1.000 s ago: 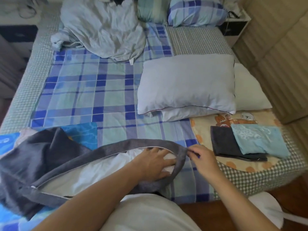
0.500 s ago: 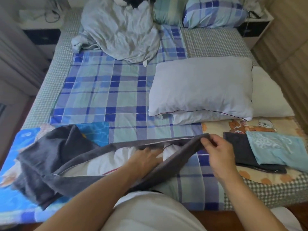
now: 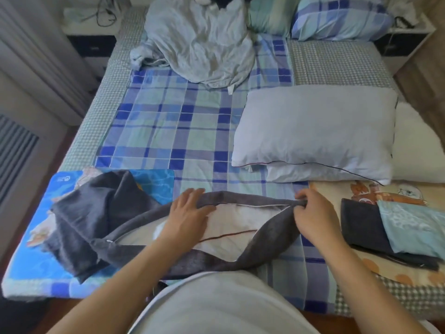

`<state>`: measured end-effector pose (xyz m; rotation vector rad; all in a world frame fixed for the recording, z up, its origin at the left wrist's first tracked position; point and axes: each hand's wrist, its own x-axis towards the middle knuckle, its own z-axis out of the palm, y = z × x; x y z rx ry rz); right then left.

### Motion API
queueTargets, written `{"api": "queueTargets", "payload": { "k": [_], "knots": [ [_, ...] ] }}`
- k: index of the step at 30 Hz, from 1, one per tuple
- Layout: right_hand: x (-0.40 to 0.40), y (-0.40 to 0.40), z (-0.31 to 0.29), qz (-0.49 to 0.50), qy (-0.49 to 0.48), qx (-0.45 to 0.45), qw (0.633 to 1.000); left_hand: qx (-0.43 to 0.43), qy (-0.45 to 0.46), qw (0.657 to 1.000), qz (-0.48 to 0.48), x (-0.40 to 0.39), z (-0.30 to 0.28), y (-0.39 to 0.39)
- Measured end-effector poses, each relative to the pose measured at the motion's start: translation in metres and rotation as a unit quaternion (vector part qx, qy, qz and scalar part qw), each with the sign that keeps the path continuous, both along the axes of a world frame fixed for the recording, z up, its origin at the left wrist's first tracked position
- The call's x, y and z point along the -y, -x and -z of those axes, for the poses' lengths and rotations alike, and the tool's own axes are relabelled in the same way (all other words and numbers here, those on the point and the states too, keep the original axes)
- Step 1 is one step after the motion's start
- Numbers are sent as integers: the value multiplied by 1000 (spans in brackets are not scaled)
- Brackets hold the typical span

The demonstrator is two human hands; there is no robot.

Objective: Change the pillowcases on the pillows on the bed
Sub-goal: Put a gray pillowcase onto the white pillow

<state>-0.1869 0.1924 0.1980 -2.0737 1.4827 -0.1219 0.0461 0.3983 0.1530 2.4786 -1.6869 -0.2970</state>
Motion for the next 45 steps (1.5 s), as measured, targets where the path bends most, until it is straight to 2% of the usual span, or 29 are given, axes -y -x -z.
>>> {"api": "queueTargets", "payload": {
  "k": [3, 5, 7, 9, 11, 12, 15, 17, 18, 20, 23, 25, 29, 30, 32, 33, 35, 36, 38, 40, 43, 45],
  "knots": [
    [-4, -32, -4, -212, 152, -111, 959, -10, -119, 992, -33, -4, 7, -23],
    [-5, -51, 4, -289, 180, -172, 924, -26, -134, 989, -50, -3, 8, -27],
    [2, -57, 15, -332, 169, -207, 905, -12, -120, 992, -46, -3, 8, -30],
    [16, -49, 12, -307, 146, -177, 924, 16, -123, 991, -50, -9, 6, -38],
    [35, -33, 10, -209, 150, -105, 961, 49, -123, 989, -69, -18, -2, -49],
    [41, -25, 11, -169, 155, -96, 969, 64, -110, 989, -73, -24, -7, -54],
    [47, -13, 22, -135, 208, -152, 957, 47, -42, 994, -85, -48, -20, -60],
    [39, -18, 21, -145, 218, -104, 959, 28, -42, 995, -91, -64, -24, -57],
    [31, -22, 19, -190, 211, -49, 958, 19, -50, 994, -94, -72, -24, -52],
    [9, -25, 12, -343, 148, 34, 927, -9, -35, 992, -117, -82, -23, -45],
    [-24, -20, 8, -506, 65, 20, 860, -66, -1, 984, -166, -82, -20, -37],
    [-28, -18, 12, -537, 62, -32, 841, -108, -19, 978, -177, -80, -17, -32],
    [-18, -22, -6, -557, 56, -192, 806, -129, -26, 973, -190, -83, -14, -27],
    [-16, -24, -12, -558, 42, -190, 807, -131, -19, 972, -196, -83, -13, -26],
    [-17, -26, -15, -545, -22, -95, 833, -114, -14, 976, -183, -83, -12, -22],
    [-17, -27, -14, -512, -58, -30, 857, -101, -16, 981, -167, -84, -9, -21],
    [-3, -22, -4, -383, -86, 89, 916, -94, -31, 984, -148, -87, -2, -19],
    [6, -17, 2, -325, -66, 109, 937, -105, -33, 983, -149, -89, 1, -18],
    [17, -5, 9, -275, -25, 63, 959, -138, -10, 980, -141, -92, 3, -15],
    [14, 2, 12, -298, -14, -10, 955, -143, 12, 985, -96, -94, 5, -9],
    [10, -1, 16, -399, 170, 3, 901, -115, -14, 993, -10, -95, 6, -4],
    [27, -3, 18, -419, 230, -6, 878, -108, -43, 993, 18, -97, 5, -6]
  ]
}}
